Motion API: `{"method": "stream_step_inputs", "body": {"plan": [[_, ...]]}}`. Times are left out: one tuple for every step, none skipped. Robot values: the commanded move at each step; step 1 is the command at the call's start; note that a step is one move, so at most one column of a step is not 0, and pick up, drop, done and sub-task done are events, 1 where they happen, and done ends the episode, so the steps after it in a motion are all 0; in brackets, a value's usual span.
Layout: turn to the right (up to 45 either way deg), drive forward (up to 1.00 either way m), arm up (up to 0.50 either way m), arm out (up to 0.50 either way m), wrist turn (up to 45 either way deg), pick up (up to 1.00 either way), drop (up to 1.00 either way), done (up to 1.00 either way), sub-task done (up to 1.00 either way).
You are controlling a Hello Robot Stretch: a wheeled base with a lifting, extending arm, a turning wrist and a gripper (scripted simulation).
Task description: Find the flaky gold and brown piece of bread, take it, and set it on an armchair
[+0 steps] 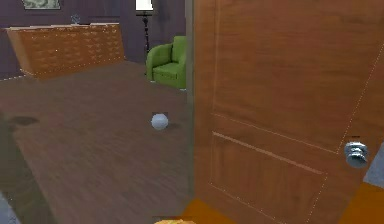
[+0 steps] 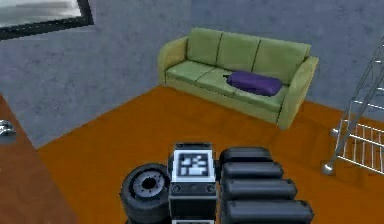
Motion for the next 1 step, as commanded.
{"method": "stream_step_inputs", "body": {"plan": [[0.0,0.85,0.0,0.0,0.0,0.0,0.0,0.0,0.0]]}}
